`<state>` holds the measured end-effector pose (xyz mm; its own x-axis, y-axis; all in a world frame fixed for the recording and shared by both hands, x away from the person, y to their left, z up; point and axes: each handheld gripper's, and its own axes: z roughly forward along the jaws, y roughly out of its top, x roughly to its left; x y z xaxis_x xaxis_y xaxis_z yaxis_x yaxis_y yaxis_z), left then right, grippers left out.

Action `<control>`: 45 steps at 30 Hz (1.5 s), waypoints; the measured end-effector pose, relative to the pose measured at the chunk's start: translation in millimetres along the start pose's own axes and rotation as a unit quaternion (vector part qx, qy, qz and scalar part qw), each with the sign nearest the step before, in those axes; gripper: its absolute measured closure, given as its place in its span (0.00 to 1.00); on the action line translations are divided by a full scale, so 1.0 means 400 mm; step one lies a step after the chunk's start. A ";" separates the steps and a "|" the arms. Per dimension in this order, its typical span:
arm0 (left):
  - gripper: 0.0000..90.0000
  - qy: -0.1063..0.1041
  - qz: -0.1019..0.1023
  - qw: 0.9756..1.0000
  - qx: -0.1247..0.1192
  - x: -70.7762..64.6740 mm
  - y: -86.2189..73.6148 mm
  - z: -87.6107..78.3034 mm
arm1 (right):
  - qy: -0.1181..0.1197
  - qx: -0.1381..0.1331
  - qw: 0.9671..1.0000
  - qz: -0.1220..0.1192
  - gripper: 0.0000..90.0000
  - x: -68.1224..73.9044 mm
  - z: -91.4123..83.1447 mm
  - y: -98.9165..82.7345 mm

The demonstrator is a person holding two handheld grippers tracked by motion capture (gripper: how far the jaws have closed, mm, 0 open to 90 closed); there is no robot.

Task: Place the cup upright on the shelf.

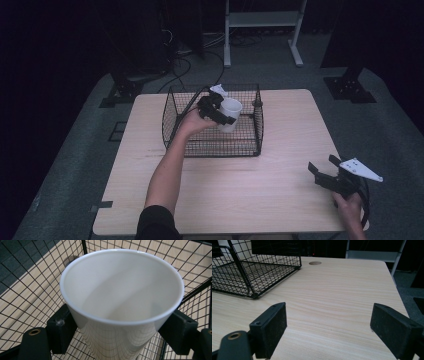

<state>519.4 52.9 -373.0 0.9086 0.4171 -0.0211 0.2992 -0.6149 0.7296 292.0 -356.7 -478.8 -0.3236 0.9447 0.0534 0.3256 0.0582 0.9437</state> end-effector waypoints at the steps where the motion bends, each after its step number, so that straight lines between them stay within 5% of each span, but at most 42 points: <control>1: 0.24 0.001 0.001 1.000 0.001 0.001 -0.003 0.005 | 0.000 0.000 1.000 0.000 0.14 0.000 0.000 0.000; 37: 0.24 -0.021 -0.013 0.998 0.064 0.015 -0.036 0.092 | 0.001 -0.001 1.000 0.001 0.14 0.000 0.000 0.000; 45: 0.23 -0.022 -0.018 0.998 0.062 0.018 -0.042 0.088 | 0.001 -0.001 1.000 0.000 0.14 0.000 0.000 0.000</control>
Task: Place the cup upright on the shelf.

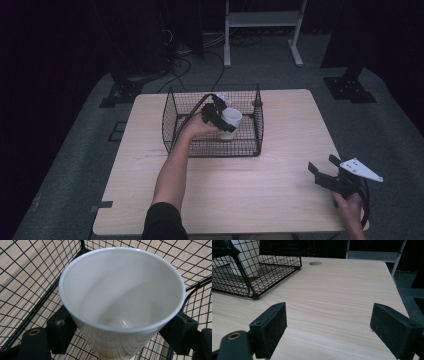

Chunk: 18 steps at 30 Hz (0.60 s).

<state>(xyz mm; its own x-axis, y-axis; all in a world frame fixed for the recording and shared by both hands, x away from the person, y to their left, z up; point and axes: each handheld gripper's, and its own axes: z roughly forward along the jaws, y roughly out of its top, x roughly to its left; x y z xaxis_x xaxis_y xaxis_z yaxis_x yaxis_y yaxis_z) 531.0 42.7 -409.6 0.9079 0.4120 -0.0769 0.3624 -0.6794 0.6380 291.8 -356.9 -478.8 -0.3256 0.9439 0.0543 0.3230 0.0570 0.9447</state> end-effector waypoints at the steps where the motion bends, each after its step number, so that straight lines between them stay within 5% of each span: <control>1: 0.23 0.001 0.001 1.000 0.001 -0.001 -0.001 -0.001 | 0.000 0.000 1.000 0.000 0.14 0.000 0.000 0.000; 18: 0.22 0.006 0.009 1.000 0.027 -0.003 -0.011 -0.005 | -0.001 0.000 1.000 0.000 0.14 0.000 0.000 0.000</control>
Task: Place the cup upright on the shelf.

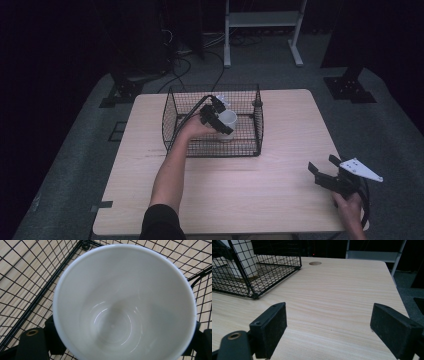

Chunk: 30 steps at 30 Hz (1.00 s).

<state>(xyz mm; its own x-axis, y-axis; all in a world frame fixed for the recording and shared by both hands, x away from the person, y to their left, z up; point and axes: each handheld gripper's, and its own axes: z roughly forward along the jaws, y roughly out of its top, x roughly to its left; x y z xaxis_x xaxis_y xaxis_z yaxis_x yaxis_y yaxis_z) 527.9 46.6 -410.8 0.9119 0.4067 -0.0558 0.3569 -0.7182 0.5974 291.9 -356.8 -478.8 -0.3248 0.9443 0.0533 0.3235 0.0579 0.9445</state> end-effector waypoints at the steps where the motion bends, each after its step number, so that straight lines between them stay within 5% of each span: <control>1: 0.22 0.000 0.000 1.000 0.000 0.000 0.000 0.000 | 0.000 0.000 1.000 0.000 0.14 0.000 0.000 0.000; 30: 0.10 0.020 0.001 0.999 -0.034 -0.014 0.012 -0.056 | 0.000 0.000 1.000 0.001 0.14 0.000 0.000 0.000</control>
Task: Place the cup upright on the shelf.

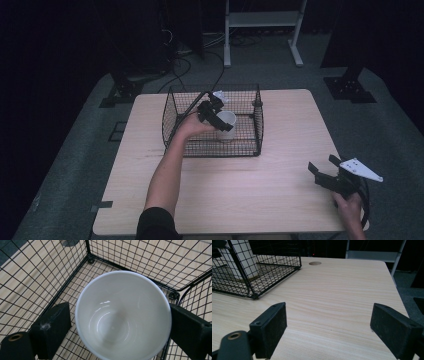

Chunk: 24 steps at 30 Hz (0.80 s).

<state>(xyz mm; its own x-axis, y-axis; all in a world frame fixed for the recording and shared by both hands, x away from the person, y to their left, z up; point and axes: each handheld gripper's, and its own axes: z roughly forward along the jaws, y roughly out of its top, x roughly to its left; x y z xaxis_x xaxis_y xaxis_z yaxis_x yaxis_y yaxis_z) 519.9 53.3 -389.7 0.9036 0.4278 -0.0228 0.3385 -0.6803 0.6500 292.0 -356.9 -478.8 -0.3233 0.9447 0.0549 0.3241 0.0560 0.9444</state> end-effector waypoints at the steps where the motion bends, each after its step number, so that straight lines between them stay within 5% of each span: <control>1: 0.10 0.001 0.001 1.000 0.000 -0.001 0.000 -0.001 | 0.000 0.000 1.000 0.000 0.14 0.000 0.000 0.000; 24: 0.10 0.029 0.017 0.999 -0.031 -0.036 0.002 -0.083 | -0.002 0.000 1.000 0.000 0.14 0.000 0.000 0.000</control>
<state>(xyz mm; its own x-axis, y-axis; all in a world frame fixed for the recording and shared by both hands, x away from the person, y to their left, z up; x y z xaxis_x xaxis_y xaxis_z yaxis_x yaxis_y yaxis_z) 498.3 66.4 -363.7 0.8969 0.4402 0.0430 0.2892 -0.6573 0.6960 291.9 -356.7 -478.8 -0.3202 0.9458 0.0547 0.3251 0.0555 0.9440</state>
